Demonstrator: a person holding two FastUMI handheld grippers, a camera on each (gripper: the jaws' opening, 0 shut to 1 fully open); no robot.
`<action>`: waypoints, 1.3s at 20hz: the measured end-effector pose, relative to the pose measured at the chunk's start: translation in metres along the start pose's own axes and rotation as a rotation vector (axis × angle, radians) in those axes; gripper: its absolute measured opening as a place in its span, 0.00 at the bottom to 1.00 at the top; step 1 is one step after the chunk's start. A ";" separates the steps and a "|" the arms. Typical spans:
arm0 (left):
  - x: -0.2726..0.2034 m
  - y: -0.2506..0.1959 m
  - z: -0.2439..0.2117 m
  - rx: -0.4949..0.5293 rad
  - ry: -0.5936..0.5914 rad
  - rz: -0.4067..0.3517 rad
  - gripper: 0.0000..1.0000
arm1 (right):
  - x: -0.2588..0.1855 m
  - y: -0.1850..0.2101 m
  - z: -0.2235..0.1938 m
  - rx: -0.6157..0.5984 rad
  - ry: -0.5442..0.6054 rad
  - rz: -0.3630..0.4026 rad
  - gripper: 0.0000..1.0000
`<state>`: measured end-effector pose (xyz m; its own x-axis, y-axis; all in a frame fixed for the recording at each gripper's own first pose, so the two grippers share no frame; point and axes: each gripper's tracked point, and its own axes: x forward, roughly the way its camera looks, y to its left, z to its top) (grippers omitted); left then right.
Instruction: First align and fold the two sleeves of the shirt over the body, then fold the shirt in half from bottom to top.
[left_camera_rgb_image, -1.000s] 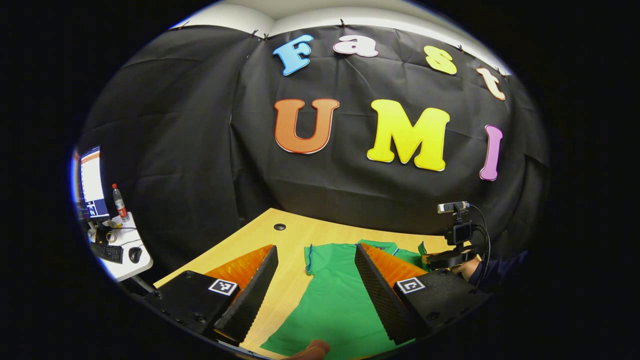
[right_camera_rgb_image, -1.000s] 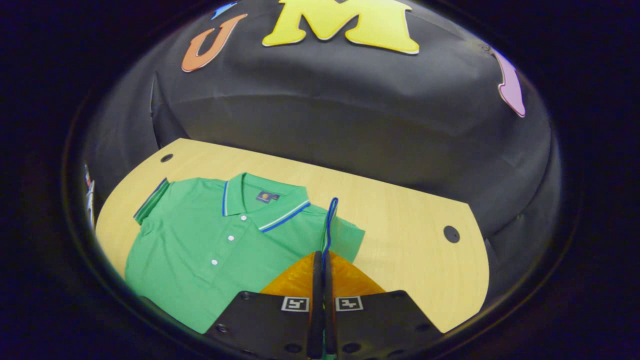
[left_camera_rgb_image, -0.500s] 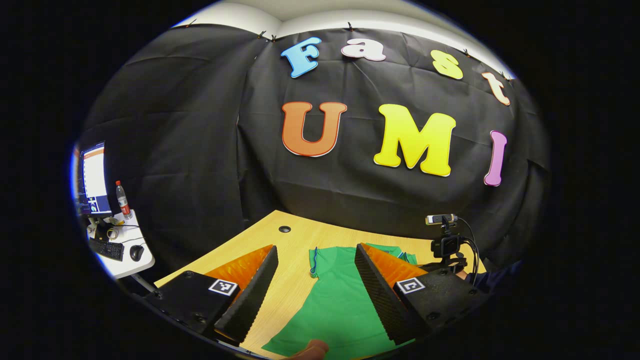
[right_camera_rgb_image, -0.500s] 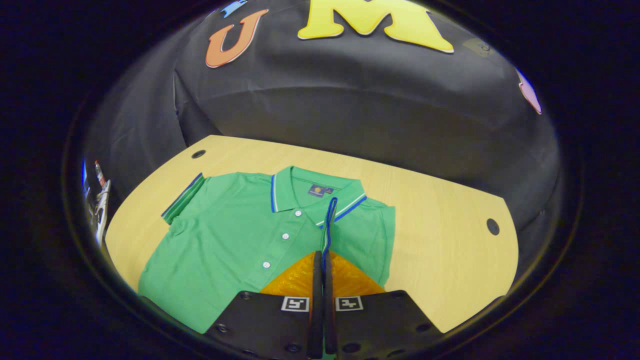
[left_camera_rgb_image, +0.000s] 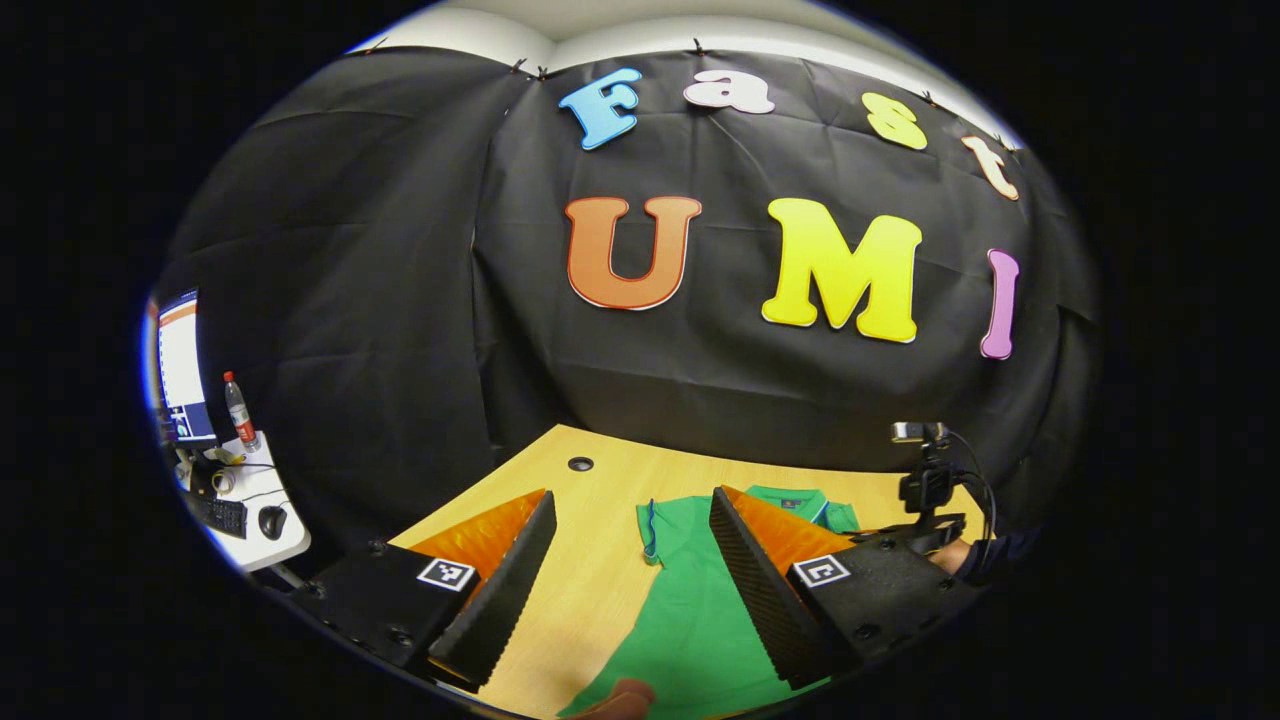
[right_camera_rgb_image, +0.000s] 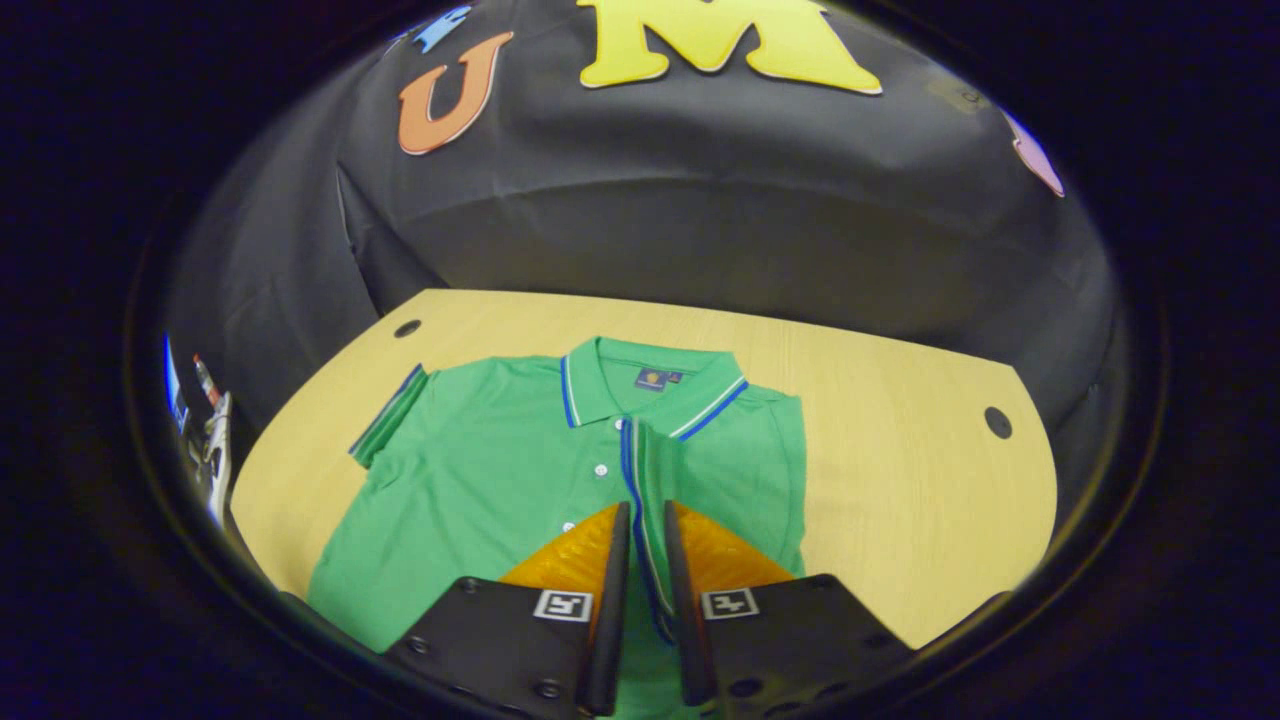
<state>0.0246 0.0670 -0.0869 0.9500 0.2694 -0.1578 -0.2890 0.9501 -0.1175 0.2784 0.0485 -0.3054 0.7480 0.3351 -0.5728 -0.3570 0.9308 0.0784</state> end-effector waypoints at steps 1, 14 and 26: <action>0.009 -0.002 -0.003 -0.005 0.012 -0.022 0.99 | -0.008 0.003 0.002 0.007 -0.009 0.006 0.36; 0.195 -0.029 -0.079 0.061 0.180 -0.173 0.96 | -0.161 0.008 0.050 0.039 -0.188 -0.126 0.99; 0.288 -0.020 -0.178 0.057 0.414 -0.079 0.92 | -0.247 -0.008 0.004 0.110 -0.116 -0.304 0.99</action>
<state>0.2831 0.0982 -0.3042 0.8377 0.1209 -0.5325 -0.1995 0.9755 -0.0923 0.0989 -0.0413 -0.1615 0.8719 0.0480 -0.4874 -0.0497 0.9987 0.0095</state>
